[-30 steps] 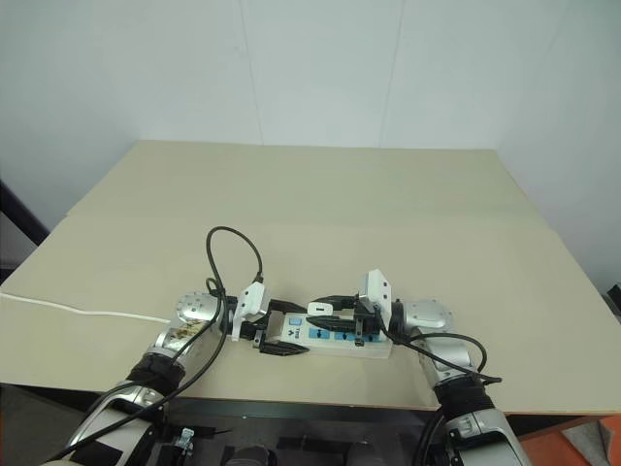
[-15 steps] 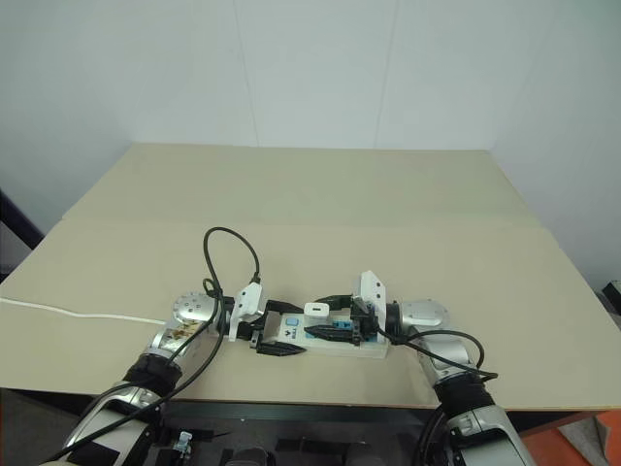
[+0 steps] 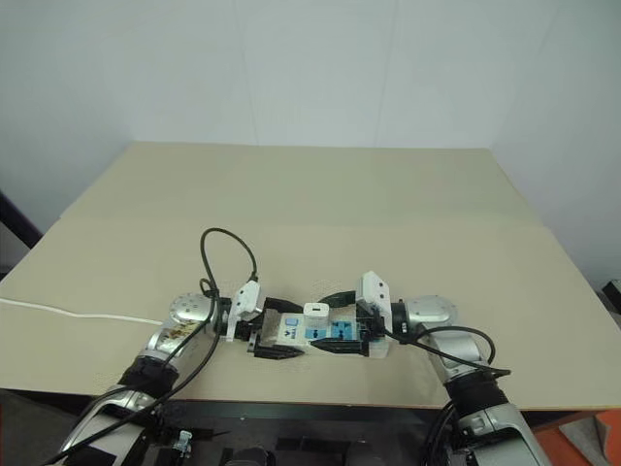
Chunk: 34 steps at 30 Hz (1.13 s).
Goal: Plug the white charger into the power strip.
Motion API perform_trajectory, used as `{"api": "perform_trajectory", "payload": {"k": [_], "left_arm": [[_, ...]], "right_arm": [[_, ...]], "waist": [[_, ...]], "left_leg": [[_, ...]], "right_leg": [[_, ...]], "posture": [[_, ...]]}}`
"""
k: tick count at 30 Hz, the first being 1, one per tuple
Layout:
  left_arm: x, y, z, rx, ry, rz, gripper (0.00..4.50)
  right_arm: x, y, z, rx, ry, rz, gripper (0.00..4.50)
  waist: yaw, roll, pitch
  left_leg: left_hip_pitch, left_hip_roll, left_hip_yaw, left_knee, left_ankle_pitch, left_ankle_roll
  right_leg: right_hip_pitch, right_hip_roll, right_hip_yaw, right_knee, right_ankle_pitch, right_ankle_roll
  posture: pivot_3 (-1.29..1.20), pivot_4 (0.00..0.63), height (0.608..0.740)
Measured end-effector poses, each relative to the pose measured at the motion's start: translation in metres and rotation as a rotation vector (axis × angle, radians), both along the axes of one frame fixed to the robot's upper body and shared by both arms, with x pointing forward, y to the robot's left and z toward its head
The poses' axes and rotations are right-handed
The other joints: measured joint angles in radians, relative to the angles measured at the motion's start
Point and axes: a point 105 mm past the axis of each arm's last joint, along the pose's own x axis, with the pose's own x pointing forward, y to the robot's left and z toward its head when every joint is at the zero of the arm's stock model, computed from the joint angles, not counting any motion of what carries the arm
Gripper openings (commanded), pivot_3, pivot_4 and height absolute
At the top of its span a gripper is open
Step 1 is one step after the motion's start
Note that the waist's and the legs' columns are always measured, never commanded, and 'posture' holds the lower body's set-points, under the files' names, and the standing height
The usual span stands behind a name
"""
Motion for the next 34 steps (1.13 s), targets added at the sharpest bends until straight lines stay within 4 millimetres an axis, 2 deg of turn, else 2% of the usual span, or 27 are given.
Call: {"api": "perform_trajectory", "payload": {"k": [3,5,8,12,18,22,34], "left_arm": [[-0.006,0.008,0.026,-0.043,-0.031,-0.007,4.47],[-0.015,0.021,0.039,-0.032,-0.044,-0.010,4.47],[-0.023,0.042,0.050,0.000,-0.042,0.005,4.47],[-0.022,0.071,0.062,0.045,-0.066,0.083,4.47],[-0.024,0.107,0.068,0.101,-0.071,0.182,4.47],[-0.026,0.115,0.063,0.110,-0.051,0.216,4.47],[-0.027,0.109,0.062,0.090,-0.055,0.210,4.47]], "right_arm": [[-0.001,-0.010,0.003,-0.012,-0.007,-0.030,4.50],[-0.004,-0.026,0.008,-0.036,-0.022,-0.059,4.50],[-0.006,-0.053,0.027,-0.063,-0.075,-0.109,4.50],[-0.007,-0.094,0.063,-0.091,-0.153,-0.200,4.50],[-0.016,-0.129,0.070,-0.127,-0.142,-0.292,4.50],[-0.019,-0.137,0.070,-0.128,-0.133,-0.315,4.50],[-0.020,-0.137,0.066,-0.124,-0.126,-0.321,4.50]], "waist": [[0.000,0.001,0.001],[-0.001,0.001,0.004],[-0.002,0.003,0.012],[-0.003,0.002,0.015],[-0.006,0.002,0.021],[-0.004,0.002,0.023],[-0.004,0.002,0.025]], "left_leg": [[-0.004,0.000,0.000,0.000,0.000,0.000],[-0.008,0.000,0.000,0.000,0.000,0.000],[-0.008,0.000,0.001,0.000,0.000,0.000],[-0.007,0.001,0.001,0.000,0.000,0.000],[-0.008,0.001,0.002,0.000,0.000,0.000],[-0.008,0.001,0.002,0.000,0.000,0.000],[-0.008,0.001,0.003,0.000,0.000,0.000]], "right_leg": [[-0.005,0.000,0.000,0.001,0.000,0.000],[-0.009,0.000,0.001,0.002,0.000,-0.001],[-0.010,0.000,0.001,0.002,0.000,-0.001],[-0.010,0.000,0.001,0.002,0.000,-0.001],[-0.010,0.000,0.002,0.001,0.000,-0.001],[-0.010,0.000,0.002,0.002,0.000,-0.001],[-0.011,0.000,0.002,0.002,0.000,-0.001]], "posture": [[0.00,0.150,0.740],[0.00,0.150,0.740],[0.00,0.150,0.740],[0.00,0.150,0.740],[0.00,0.150,0.740],[0.00,0.150,0.740],[0.00,0.150,0.740]]}}
